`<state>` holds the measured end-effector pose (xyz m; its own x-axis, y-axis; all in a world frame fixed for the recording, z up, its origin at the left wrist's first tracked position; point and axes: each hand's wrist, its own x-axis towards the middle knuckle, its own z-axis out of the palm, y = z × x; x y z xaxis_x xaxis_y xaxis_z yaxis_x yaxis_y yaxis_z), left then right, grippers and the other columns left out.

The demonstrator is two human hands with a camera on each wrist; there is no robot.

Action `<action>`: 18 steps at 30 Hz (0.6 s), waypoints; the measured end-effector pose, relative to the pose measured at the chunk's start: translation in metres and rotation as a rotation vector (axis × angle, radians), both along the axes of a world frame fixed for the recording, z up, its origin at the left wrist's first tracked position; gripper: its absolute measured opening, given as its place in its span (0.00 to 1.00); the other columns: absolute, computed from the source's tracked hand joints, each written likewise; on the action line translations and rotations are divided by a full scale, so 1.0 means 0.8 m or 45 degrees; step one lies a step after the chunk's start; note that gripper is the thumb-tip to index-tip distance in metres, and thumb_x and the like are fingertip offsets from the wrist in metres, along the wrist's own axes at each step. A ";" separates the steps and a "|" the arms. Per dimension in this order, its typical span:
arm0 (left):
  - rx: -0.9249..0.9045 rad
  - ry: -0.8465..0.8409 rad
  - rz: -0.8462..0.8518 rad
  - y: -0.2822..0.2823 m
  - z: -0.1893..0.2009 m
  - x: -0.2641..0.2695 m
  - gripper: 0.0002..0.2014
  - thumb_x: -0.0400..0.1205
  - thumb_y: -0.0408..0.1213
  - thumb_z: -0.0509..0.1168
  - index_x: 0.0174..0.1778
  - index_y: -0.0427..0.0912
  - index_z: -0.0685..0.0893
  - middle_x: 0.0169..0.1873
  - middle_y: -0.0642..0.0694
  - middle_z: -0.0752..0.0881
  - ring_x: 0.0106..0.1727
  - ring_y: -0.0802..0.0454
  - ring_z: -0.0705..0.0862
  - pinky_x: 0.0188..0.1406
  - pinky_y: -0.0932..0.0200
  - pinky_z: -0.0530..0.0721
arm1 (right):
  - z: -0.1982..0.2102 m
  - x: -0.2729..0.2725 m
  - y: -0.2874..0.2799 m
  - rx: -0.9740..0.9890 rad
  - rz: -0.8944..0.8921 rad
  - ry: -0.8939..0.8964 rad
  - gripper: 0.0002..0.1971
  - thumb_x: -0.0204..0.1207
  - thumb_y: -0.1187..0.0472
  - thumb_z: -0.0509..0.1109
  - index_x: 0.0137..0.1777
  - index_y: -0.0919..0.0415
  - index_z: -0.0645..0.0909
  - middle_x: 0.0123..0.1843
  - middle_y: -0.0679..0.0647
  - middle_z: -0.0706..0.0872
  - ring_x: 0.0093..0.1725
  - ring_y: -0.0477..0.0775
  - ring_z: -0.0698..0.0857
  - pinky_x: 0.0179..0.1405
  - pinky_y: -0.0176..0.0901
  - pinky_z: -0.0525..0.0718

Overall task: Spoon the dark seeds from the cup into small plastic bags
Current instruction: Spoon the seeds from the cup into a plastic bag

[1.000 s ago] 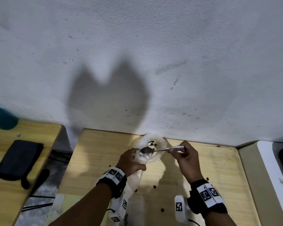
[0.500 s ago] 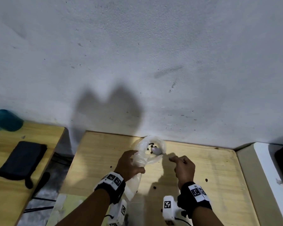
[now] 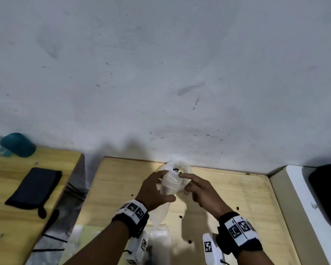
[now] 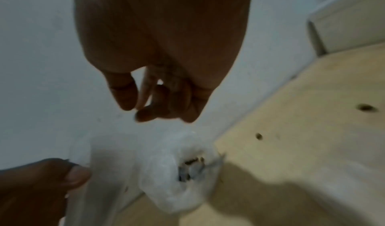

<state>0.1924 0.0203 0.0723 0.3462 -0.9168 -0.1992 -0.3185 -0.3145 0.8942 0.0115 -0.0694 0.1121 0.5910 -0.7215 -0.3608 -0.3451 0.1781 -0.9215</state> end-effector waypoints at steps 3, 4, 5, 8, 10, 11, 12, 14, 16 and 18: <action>-0.057 -0.031 -0.100 -0.005 0.021 -0.004 0.47 0.52 0.52 0.81 0.70 0.55 0.75 0.62 0.57 0.79 0.58 0.56 0.82 0.42 0.79 0.77 | 0.031 0.008 -0.007 -0.009 0.160 0.086 0.11 0.73 0.71 0.64 0.45 0.62 0.88 0.35 0.49 0.87 0.24 0.35 0.76 0.24 0.27 0.69; -0.056 0.000 -0.112 -0.007 0.027 -0.004 0.47 0.53 0.49 0.84 0.70 0.54 0.74 0.61 0.58 0.79 0.57 0.56 0.82 0.41 0.78 0.78 | 0.036 0.007 -0.011 -0.088 0.164 0.105 0.09 0.74 0.72 0.66 0.40 0.61 0.86 0.34 0.49 0.87 0.26 0.36 0.78 0.27 0.27 0.70; -0.060 0.053 -0.117 -0.008 0.034 -0.004 0.46 0.55 0.48 0.85 0.70 0.55 0.74 0.60 0.59 0.80 0.57 0.57 0.83 0.39 0.76 0.80 | 0.039 0.005 -0.015 -0.194 0.140 0.117 0.09 0.74 0.71 0.69 0.36 0.58 0.84 0.34 0.48 0.86 0.28 0.38 0.79 0.29 0.28 0.72; -0.116 0.175 -0.020 -0.017 0.047 -0.001 0.30 0.64 0.51 0.80 0.62 0.52 0.80 0.50 0.55 0.86 0.46 0.58 0.86 0.38 0.68 0.82 | 0.045 -0.003 -0.024 -0.482 0.001 0.157 0.11 0.68 0.64 0.82 0.35 0.56 0.80 0.36 0.43 0.84 0.31 0.38 0.78 0.32 0.30 0.73; -0.151 0.195 0.106 -0.023 0.057 0.001 0.10 0.75 0.43 0.74 0.49 0.46 0.84 0.39 0.51 0.88 0.34 0.57 0.86 0.35 0.65 0.80 | 0.048 -0.005 -0.023 -0.581 -0.155 0.093 0.12 0.67 0.64 0.84 0.39 0.57 0.81 0.38 0.44 0.84 0.36 0.37 0.80 0.34 0.29 0.74; -0.182 0.215 0.140 -0.025 0.062 0.002 0.04 0.78 0.38 0.72 0.43 0.44 0.84 0.35 0.49 0.88 0.30 0.56 0.85 0.33 0.63 0.79 | 0.050 -0.004 -0.021 -0.593 -0.247 0.058 0.13 0.66 0.66 0.84 0.42 0.56 0.82 0.39 0.45 0.85 0.38 0.37 0.81 0.36 0.30 0.75; -0.219 0.232 0.159 -0.027 0.067 0.002 0.04 0.80 0.35 0.70 0.40 0.42 0.83 0.33 0.47 0.88 0.28 0.54 0.85 0.32 0.62 0.79 | 0.052 -0.003 -0.019 -0.569 -0.331 0.016 0.15 0.66 0.67 0.84 0.46 0.54 0.82 0.39 0.47 0.85 0.39 0.39 0.82 0.37 0.31 0.77; -0.270 0.262 0.180 -0.028 0.076 0.001 0.05 0.81 0.34 0.69 0.39 0.41 0.83 0.32 0.45 0.88 0.28 0.52 0.85 0.31 0.63 0.79 | 0.055 -0.001 -0.016 -0.446 -0.460 -0.094 0.22 0.66 0.67 0.84 0.56 0.49 0.83 0.38 0.53 0.87 0.39 0.46 0.85 0.37 0.33 0.81; -0.283 0.316 0.191 -0.029 0.083 -0.002 0.05 0.81 0.36 0.70 0.40 0.41 0.83 0.34 0.43 0.88 0.30 0.52 0.85 0.32 0.61 0.81 | 0.061 0.002 -0.012 -0.357 -0.506 -0.137 0.21 0.67 0.67 0.83 0.59 0.52 0.85 0.37 0.53 0.83 0.36 0.49 0.82 0.27 0.27 0.77; -0.276 0.378 0.166 -0.030 0.087 -0.005 0.06 0.81 0.36 0.70 0.42 0.37 0.85 0.37 0.39 0.89 0.36 0.50 0.87 0.36 0.57 0.85 | 0.070 0.003 -0.009 -0.297 -0.492 -0.157 0.11 0.69 0.68 0.82 0.50 0.60 0.88 0.33 0.47 0.81 0.31 0.44 0.77 0.19 0.23 0.70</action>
<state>0.1883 -0.0039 0.1422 0.4190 -0.9007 -0.1150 -0.0056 -0.1292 0.9916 0.0141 -0.0766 0.1683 0.2914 -0.9507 -0.1062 -0.1794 0.0548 -0.9823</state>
